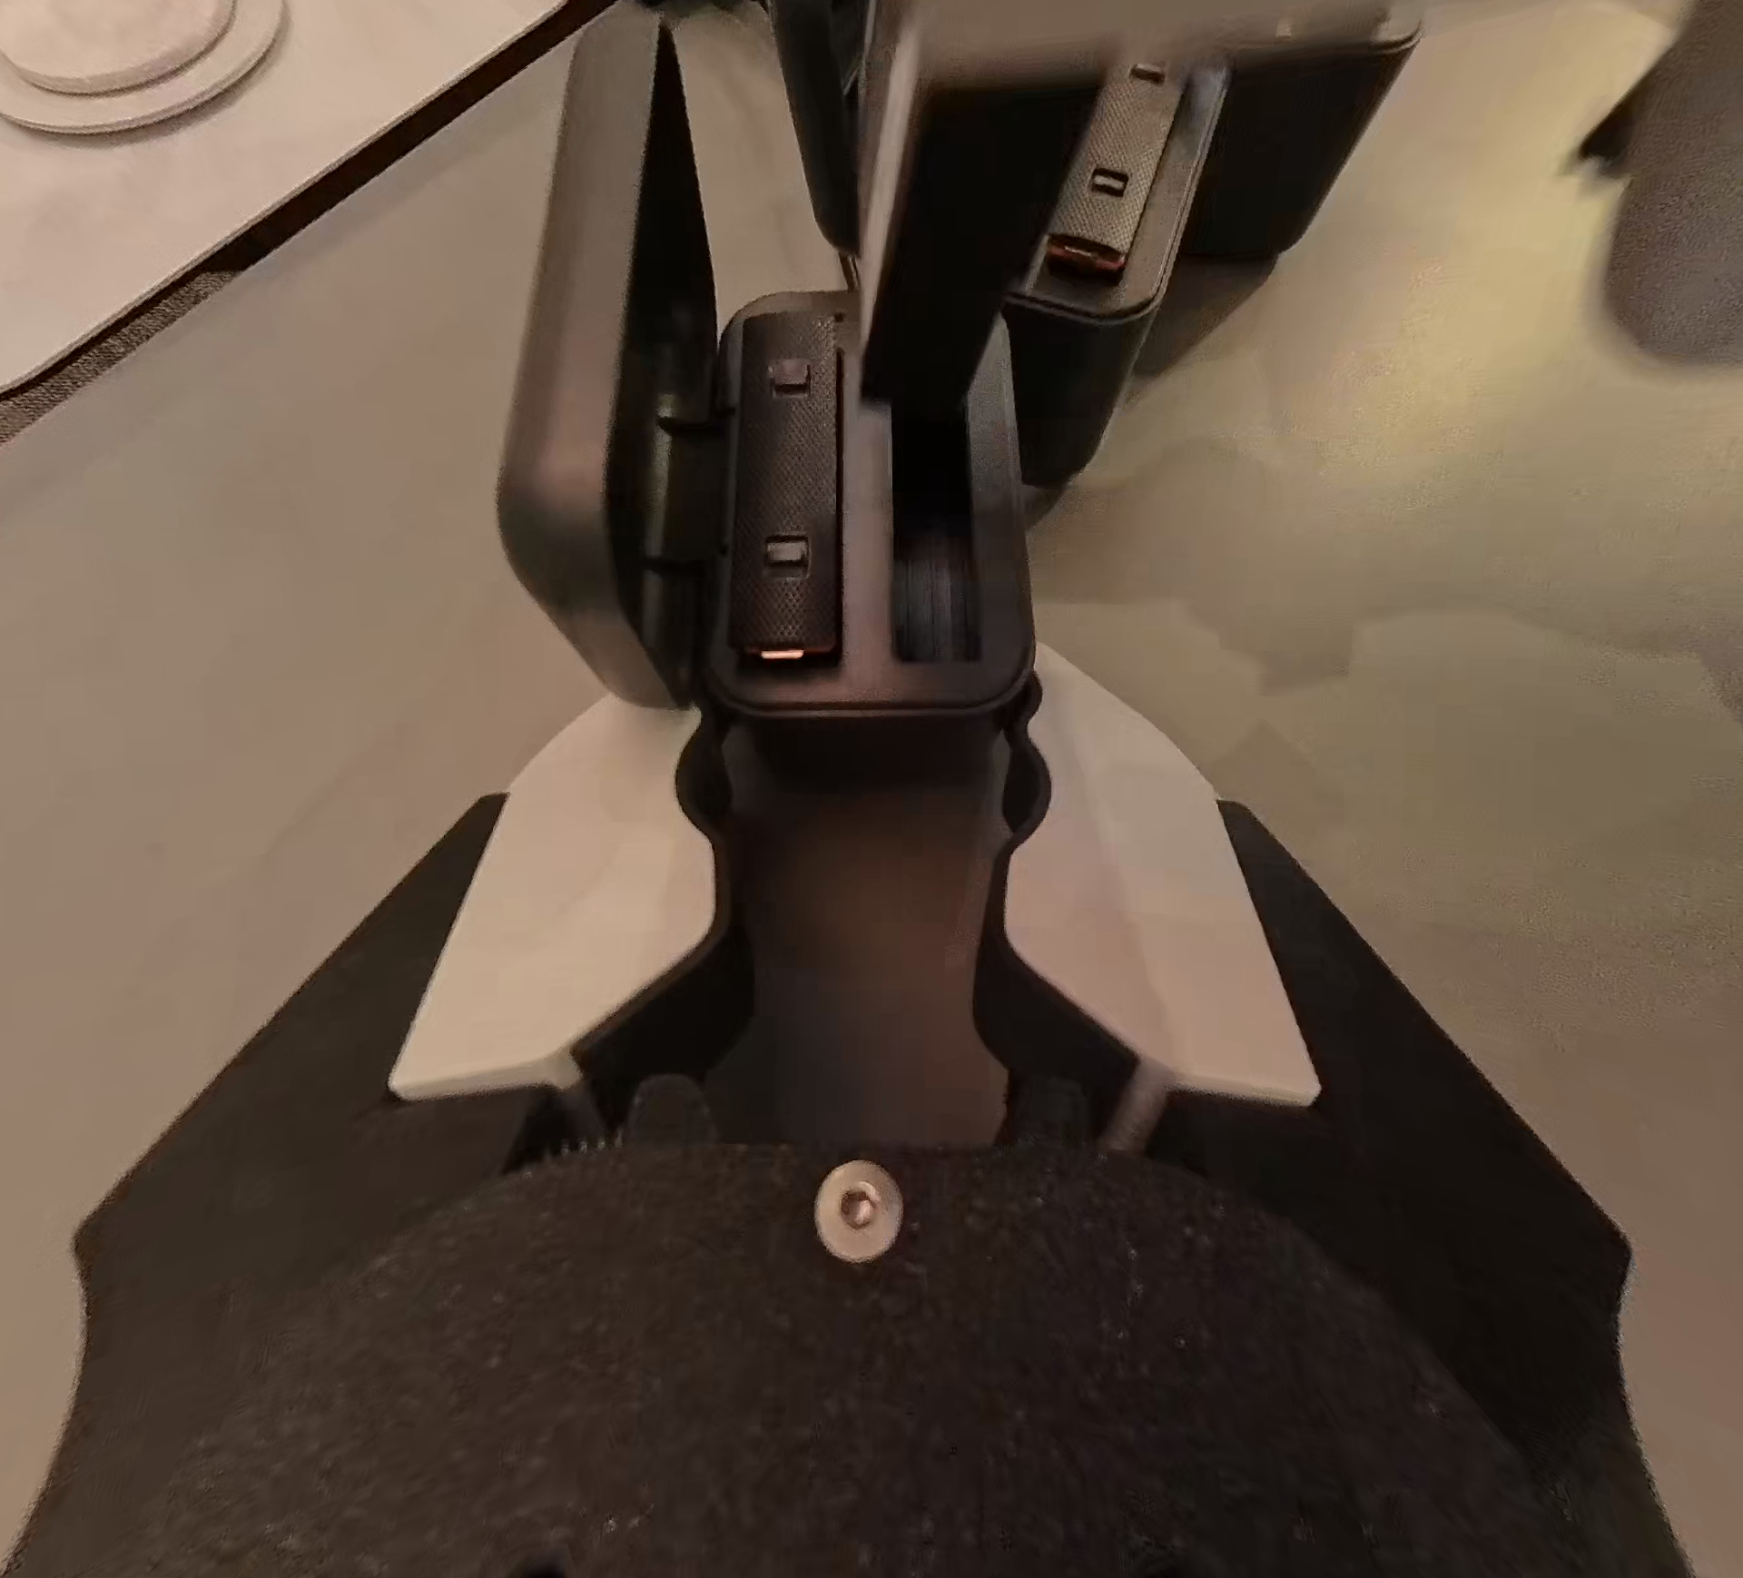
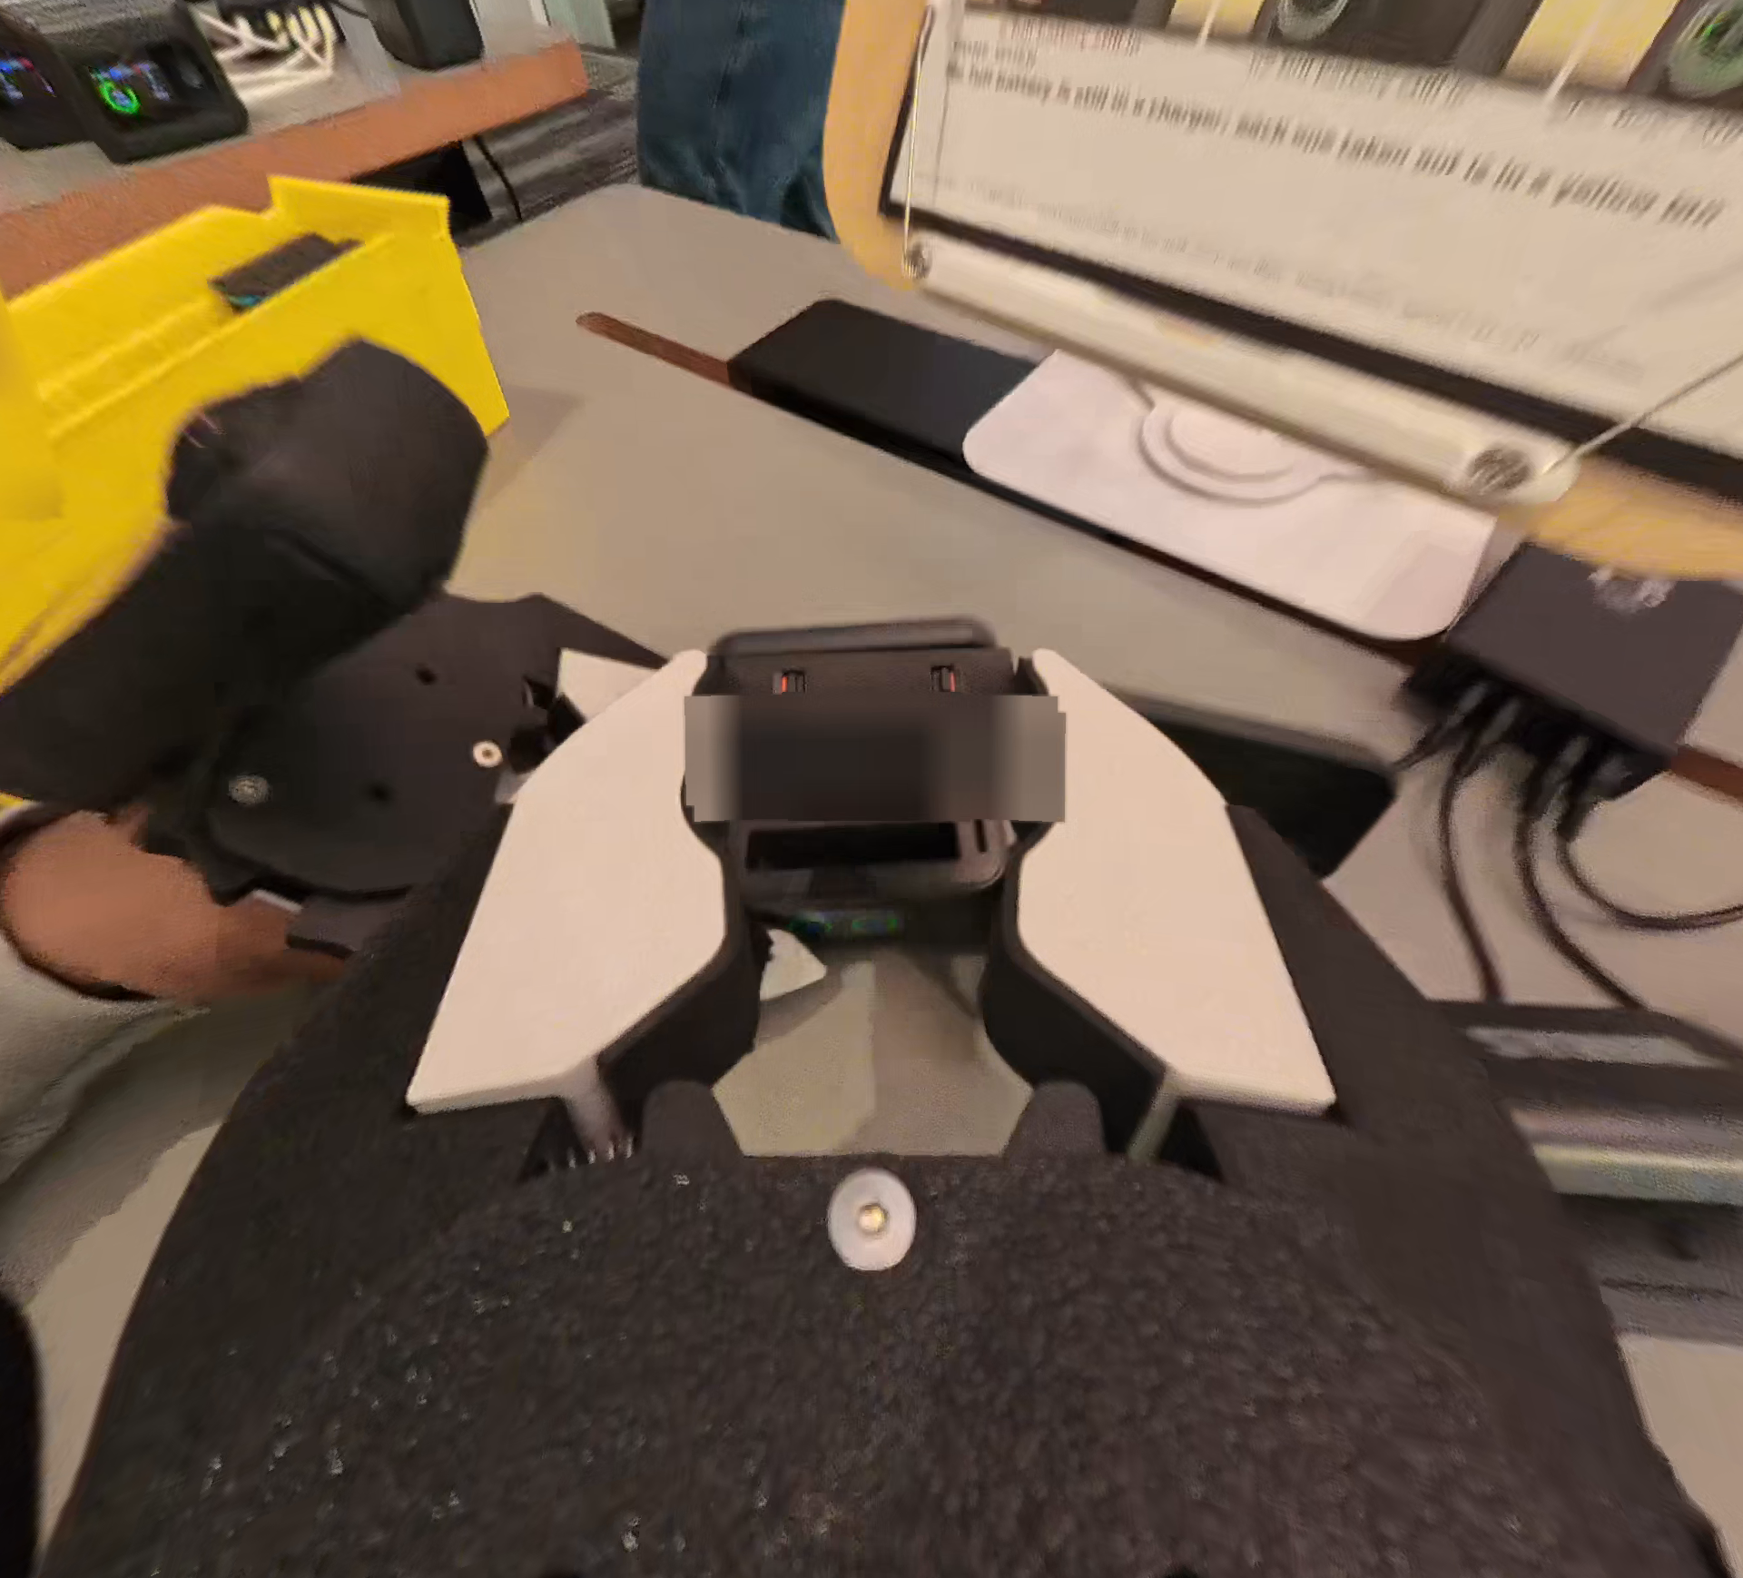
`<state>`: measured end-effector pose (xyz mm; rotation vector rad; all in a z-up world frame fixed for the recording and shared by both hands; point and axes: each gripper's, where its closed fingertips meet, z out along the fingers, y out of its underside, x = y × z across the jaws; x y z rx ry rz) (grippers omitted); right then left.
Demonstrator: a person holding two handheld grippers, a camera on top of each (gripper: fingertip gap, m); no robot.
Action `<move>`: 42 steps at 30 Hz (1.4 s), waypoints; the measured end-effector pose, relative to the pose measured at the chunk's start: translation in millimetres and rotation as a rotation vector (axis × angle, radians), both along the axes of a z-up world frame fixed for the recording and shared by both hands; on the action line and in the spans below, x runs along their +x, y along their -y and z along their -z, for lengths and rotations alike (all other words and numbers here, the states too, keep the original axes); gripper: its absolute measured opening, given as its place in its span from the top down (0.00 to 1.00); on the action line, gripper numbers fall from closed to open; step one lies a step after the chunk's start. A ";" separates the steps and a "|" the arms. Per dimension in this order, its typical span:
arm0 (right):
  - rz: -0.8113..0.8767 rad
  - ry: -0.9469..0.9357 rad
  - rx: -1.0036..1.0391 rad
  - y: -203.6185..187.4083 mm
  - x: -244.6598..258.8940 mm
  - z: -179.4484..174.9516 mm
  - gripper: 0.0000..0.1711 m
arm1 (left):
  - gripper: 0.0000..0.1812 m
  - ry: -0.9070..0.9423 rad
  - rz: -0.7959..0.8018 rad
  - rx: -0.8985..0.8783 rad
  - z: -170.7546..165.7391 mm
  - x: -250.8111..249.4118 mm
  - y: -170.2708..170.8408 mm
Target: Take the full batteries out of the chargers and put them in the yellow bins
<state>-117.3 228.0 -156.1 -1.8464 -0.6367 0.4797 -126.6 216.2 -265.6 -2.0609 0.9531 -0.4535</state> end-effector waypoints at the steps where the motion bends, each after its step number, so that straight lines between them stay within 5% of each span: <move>1: -0.009 0.011 0.010 0.6 1.7 -7.7 0.66 | 0.68 0.005 -0.001 -0.004 -0.2 0.0 0.0; 15: 0.015 -0.237 -0.032 50.5 63.0 -44.1 0.66 | 0.61 0.011 -0.049 0.056 -13.4 -25.8 1.7; 24: -0.006 -0.477 -0.127 81.6 77.6 -49.7 0.66 | 0.72 0.236 0.106 0.442 -119.1 36.9 78.6; 31: -0.097 -0.590 -0.205 112.5 53.1 -50.4 0.65 | 0.93 0.233 0.082 0.627 -137.0 55.9 106.9; 37: -0.173 -0.567 -0.220 126.9 51.2 -47.2 0.65 | 0.94 0.267 0.155 0.654 -133.3 57.4 123.0; 42: -0.394 -0.214 -0.052 145.9 62.3 -50.3 0.68 | 0.94 0.399 0.235 0.561 -135.4 54.7 135.4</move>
